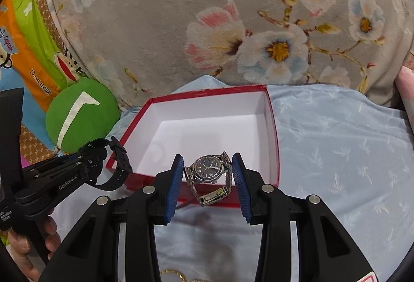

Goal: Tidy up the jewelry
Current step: 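Carry both watches into the red box and open both tools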

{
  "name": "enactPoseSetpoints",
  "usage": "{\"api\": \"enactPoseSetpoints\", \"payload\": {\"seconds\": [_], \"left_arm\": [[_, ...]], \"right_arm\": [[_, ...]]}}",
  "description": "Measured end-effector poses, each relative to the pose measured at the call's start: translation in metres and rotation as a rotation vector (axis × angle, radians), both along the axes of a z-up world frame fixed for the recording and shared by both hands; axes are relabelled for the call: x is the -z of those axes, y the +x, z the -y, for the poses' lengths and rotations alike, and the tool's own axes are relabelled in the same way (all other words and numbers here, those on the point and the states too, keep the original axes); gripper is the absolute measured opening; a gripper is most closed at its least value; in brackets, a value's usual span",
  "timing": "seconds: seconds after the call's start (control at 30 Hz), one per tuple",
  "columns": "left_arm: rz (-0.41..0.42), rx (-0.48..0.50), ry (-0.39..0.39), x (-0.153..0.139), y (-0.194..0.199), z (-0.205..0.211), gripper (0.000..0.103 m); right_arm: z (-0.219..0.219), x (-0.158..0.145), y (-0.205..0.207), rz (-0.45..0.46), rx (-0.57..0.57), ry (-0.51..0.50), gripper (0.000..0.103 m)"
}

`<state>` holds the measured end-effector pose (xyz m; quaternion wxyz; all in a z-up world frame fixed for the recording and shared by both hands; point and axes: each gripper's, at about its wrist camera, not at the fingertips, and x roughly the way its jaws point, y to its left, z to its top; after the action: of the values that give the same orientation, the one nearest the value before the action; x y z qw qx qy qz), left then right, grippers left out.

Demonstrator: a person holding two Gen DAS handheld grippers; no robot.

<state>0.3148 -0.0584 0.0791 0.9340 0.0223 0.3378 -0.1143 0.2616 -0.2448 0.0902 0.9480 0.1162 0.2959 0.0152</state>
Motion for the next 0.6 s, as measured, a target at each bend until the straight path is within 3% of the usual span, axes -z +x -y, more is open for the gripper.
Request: {"api": "enactPoseSetpoints", "payload": {"seconds": [0.2,0.4,0.6], "left_arm": [[0.016,-0.001,0.056,0.001,0.065,0.022,0.013],[-0.05,-0.019,0.119,0.039,0.116,0.039,0.013],[-0.121,-0.027,0.123,0.071,0.141,0.042,0.014]], "right_arm": [[0.0,0.001,0.073,-0.019,-0.028,0.033,0.038],[-0.005,0.031,0.126,-0.086,-0.026,0.003,0.038],[-0.004,0.064,0.151,-0.156,-0.017,-0.018,0.038]]}}
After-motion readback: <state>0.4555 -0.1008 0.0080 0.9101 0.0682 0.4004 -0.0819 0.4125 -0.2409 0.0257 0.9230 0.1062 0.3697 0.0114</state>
